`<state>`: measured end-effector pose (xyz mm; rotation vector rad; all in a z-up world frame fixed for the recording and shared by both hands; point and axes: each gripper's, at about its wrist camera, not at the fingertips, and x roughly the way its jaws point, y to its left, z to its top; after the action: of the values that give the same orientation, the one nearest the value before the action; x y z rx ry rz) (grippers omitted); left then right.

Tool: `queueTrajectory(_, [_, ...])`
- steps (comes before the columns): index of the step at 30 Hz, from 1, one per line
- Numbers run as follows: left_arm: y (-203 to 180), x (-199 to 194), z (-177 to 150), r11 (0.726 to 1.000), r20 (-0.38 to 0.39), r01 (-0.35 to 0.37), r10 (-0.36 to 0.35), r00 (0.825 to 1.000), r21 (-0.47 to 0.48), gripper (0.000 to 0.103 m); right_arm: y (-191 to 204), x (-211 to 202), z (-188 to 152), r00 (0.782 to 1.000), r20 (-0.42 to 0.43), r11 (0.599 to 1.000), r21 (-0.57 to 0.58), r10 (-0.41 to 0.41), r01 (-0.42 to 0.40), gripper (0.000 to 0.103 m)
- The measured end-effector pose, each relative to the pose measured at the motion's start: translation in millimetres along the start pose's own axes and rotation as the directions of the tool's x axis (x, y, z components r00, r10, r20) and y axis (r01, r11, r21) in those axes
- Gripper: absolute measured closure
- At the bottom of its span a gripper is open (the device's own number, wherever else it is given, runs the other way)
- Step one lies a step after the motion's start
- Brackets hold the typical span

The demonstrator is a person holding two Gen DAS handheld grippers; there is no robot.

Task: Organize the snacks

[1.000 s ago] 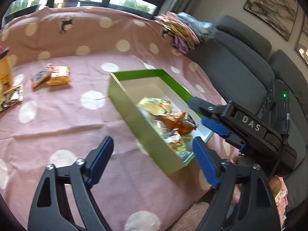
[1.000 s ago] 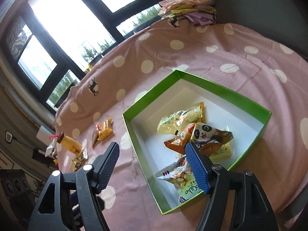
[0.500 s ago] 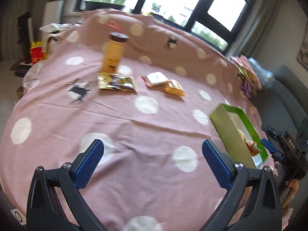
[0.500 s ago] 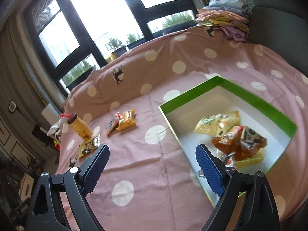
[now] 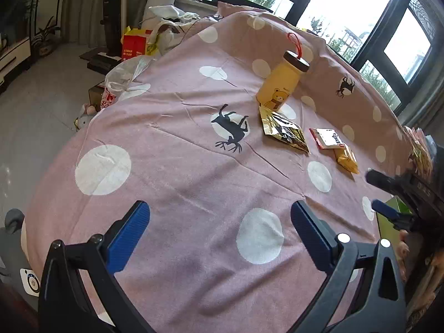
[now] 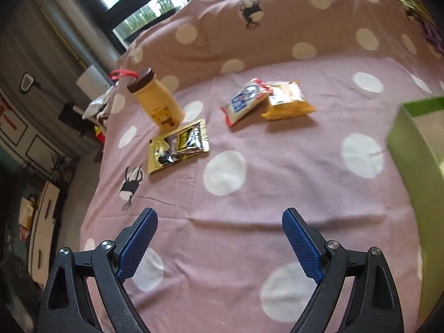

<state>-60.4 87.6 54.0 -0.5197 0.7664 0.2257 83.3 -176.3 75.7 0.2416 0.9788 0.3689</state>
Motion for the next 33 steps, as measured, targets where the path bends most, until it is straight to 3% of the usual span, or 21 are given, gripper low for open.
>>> queueTrajectory(5, [8.8,-1.7,6.7,0.999,-0.001,0.002,-0.002,1.0,-0.036,0.001,40.3,83.7,47.1,0.99,-0.105,0.994,-0.064,-0.092,0.086,0.012])
queueTrajectory(12, [5.6,2.4,8.6,0.999,-0.025,0.039,-0.04,0.999,-0.015,0.001,40.4,159.0,83.6,0.985,-0.16,0.995,0.054,-0.07,0.079,0.013])
queueTrajectory(13, [5.3,2.7,8.5,0.999,-0.025,0.038,-0.038,0.999,-0.012,0.002,41.2,163.4,82.6,0.984,-0.159,0.995,0.051,-0.082,0.092,0.015])
queueTrajectory(14, [4.9,2.6,8.6,0.999,-0.025,0.034,-0.035,0.999,-0.01,0.002,47.9,165.3,81.3,0.982,-0.134,0.991,0.008,-0.13,0.132,0.029])
queueTrajectory(15, [4.7,2.1,8.3,0.999,-0.024,0.032,-0.032,0.999,-0.011,0.002,55.9,165.5,78.3,0.976,-0.107,0.981,-0.063,-0.189,0.183,0.043])
queueTrajectory(16, [4.2,0.9,8.1,0.999,-0.02,0.033,-0.033,0.999,-0.014,0.002,62.9,165.4,74.6,0.975,-0.083,0.973,-0.122,-0.208,0.197,0.046])
queueTrajectory(21, [-1.0,-3.3,7.3,0.999,-0.003,0.053,-0.053,0.999,0.005,0.002,70.7,155.3,60.7,0.991,-0.048,0.978,-0.178,-0.121,0.111,0.084])
queueTrajectory(29, [-7.3,-1.3,3.3,0.999,-0.001,-0.002,0.002,1.0,0.036,0.002,50.9,95.9,33.1,0.999,-0.044,0.991,-0.134,0.013,-0.019,0.092])
queueTrajectory(33, [-17.0,-1.1,-2.1,0.998,-0.01,0.011,-0.011,1.0,0.063,0.002,36.7,50.9,8.3,0.999,-0.032,0.99,-0.139,-0.018,0.013,0.092])
